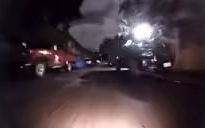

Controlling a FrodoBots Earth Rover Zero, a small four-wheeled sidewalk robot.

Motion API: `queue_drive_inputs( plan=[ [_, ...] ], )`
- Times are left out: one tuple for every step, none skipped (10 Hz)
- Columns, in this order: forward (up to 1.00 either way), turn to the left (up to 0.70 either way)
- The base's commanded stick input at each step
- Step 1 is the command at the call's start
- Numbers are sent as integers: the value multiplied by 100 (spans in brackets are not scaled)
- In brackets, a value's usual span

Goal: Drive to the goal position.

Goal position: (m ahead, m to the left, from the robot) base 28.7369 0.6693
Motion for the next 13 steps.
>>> queue_drive_inputs(
  plan=[
    [100, 0],
    [100, 0],
    [100, 0],
    [100, 0],
    [100, 0],
    [100, 0],
    [100, 0],
    [100, 0],
    [100, 0],
    [100, 0],
    [100, 0],
    [100, 0],
    [95, 0]
  ],
)
